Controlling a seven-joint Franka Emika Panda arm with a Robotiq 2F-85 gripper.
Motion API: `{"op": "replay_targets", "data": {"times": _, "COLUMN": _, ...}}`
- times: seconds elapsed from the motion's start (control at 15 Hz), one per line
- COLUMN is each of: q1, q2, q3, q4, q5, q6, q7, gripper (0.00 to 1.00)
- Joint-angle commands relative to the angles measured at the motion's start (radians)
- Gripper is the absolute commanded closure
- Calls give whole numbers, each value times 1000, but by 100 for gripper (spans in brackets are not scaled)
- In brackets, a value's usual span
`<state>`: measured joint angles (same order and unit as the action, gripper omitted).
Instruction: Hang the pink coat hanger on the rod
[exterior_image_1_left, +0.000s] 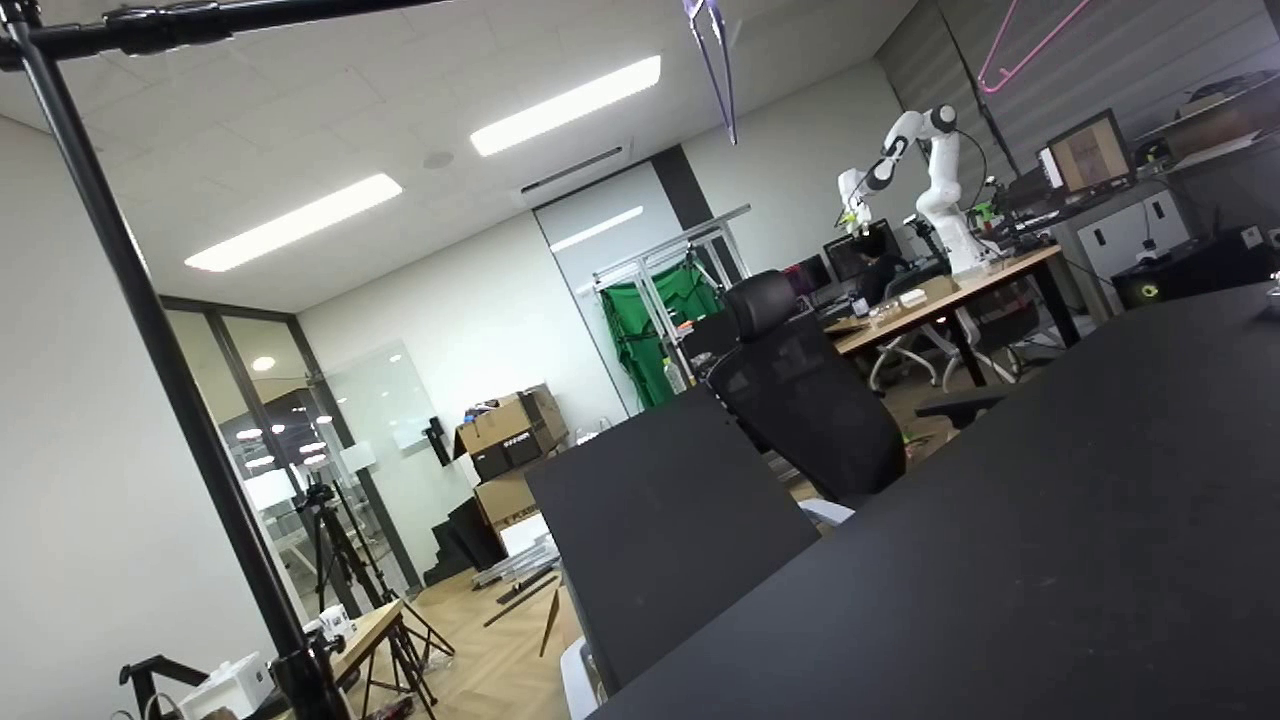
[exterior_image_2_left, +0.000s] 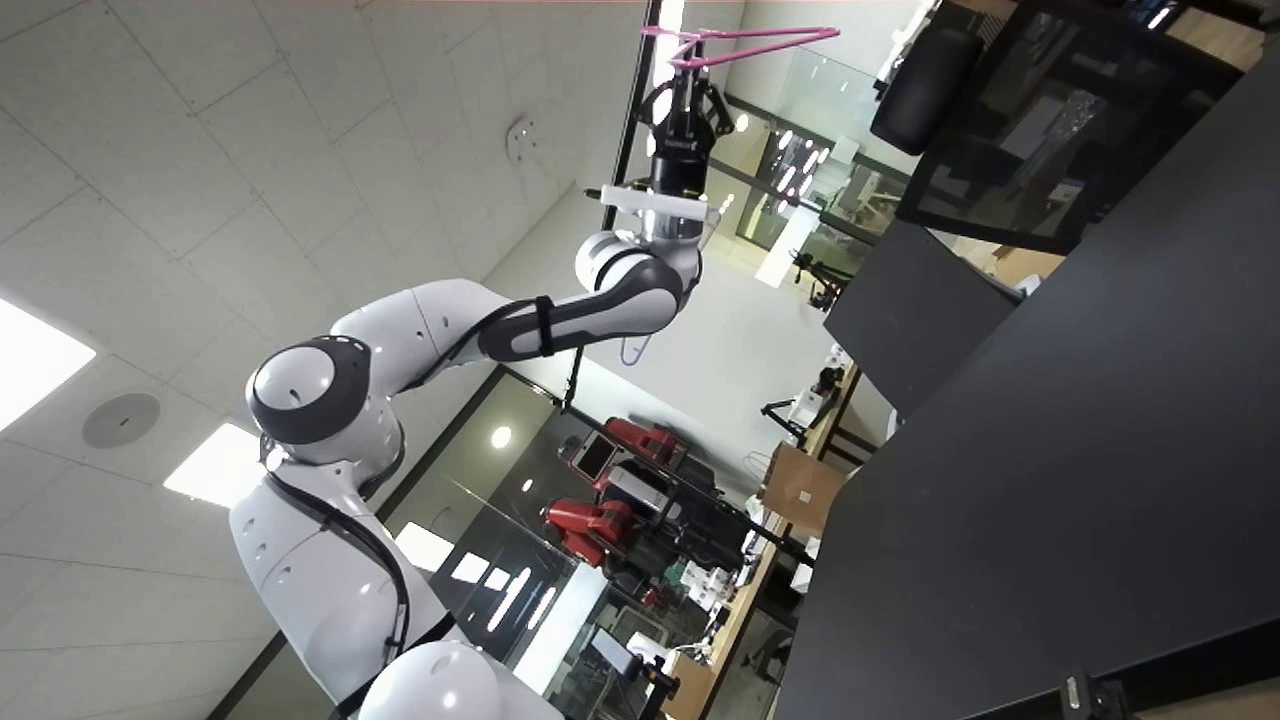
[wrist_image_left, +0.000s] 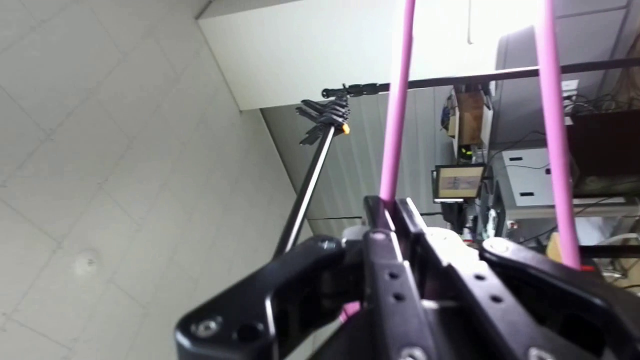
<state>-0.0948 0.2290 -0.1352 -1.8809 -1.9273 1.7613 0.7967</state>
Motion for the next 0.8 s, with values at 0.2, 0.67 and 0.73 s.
{"op": "replay_targets", "data": {"times": 0.2, "q1": 21, "q2": 44, "q3": 52, "q4": 95, "q5": -41, "q6": -210, "q7": 128, "gripper": 98}}
{"op": "replay_targets", "data": {"times": 0.67, "q1": 12, "q2": 52, "q3": 66, "q4": 145, "q5": -20, "q6": -143, "q7": 35, "gripper": 92}}
{"op": "replay_targets", "data": {"times": 0.73, "q1": 12, "q2": 56, "q3": 66, "q4": 151, "q5": -19, "q6": -143, "q7": 32, "gripper": 92}}
